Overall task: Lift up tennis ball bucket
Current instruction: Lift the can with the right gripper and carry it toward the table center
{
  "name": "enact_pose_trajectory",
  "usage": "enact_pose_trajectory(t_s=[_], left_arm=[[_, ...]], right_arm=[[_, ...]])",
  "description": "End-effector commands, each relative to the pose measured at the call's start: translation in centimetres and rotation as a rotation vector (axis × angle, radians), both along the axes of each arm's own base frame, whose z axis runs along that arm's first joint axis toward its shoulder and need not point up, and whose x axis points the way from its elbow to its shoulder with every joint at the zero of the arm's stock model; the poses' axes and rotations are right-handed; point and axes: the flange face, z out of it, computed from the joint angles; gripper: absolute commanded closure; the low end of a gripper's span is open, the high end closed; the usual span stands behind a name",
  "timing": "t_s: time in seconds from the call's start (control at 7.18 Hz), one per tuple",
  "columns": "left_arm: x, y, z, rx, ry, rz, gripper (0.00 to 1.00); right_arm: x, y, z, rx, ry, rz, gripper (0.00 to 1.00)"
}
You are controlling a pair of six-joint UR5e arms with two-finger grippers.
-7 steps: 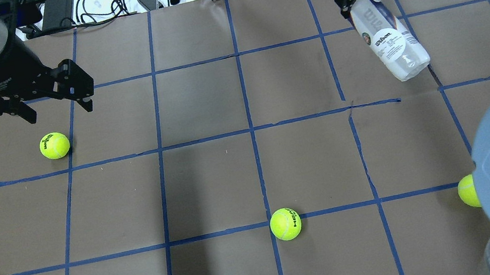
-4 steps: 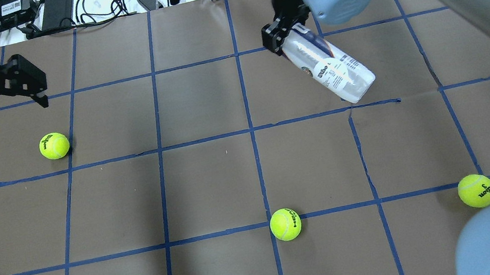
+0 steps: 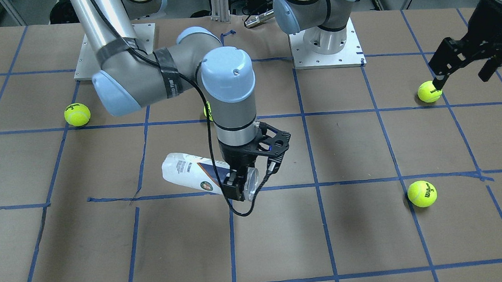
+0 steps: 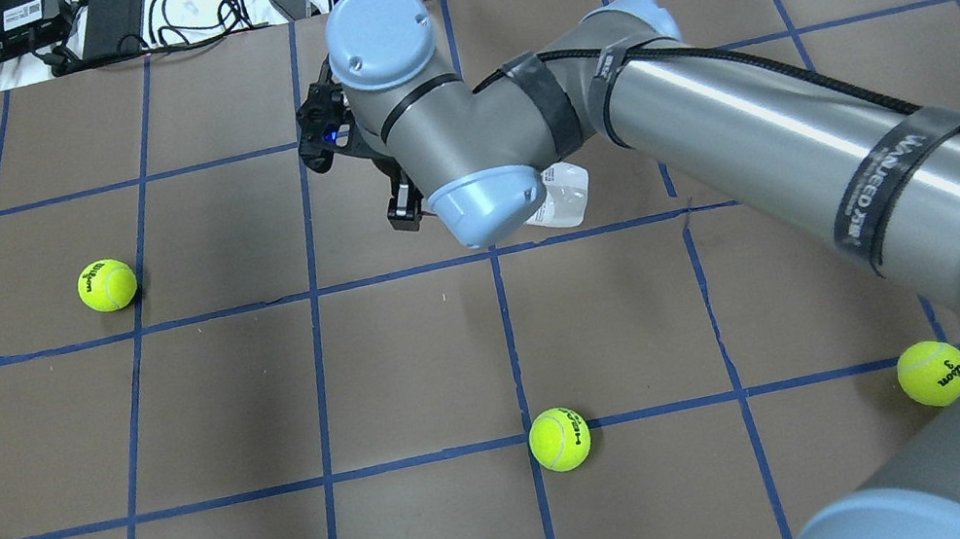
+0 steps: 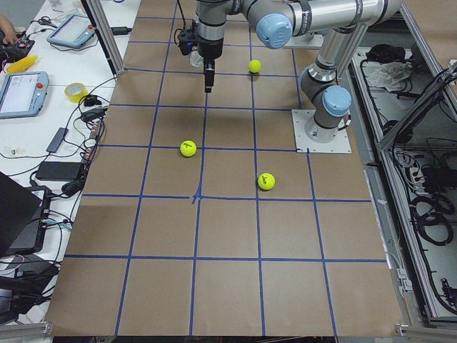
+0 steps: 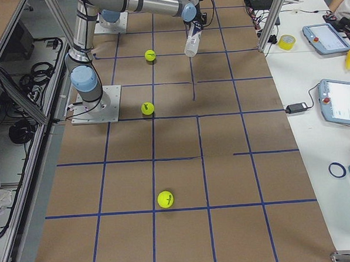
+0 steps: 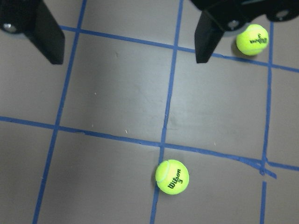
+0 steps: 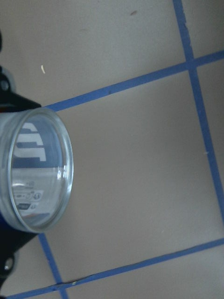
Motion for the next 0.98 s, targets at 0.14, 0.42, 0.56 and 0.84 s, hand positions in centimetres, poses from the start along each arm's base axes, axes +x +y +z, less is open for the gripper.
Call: enact_pose_trajectory(t_s=[0.14, 0.42, 0.56, 0.84], left_arm=[[0.9, 0.2, 0.0, -0.002, -0.002, 0.002, 0.00], [1.1, 0.2, -0.4, 0.010, -0.003, 0.007, 0.00], [1.1, 0.3, -0.4, 0.016, -0.010, 0.007, 0.00], [1.0, 0.2, -1.0, 0.035, -0.001, 0.008, 0.00]], right_arm=[[4.7, 3.2, -2.5, -0.005, 0.020, 0.166, 0.88], [5.2, 3.2, -4.9, 0.030, 0.019, 0.175, 0.74], [5.2, 3.1, -5.2, 0.033, 0.023, 0.176, 0.60], [5.2, 2.9, -5.4, 0.026, 0.015, 0.173, 0.21]])
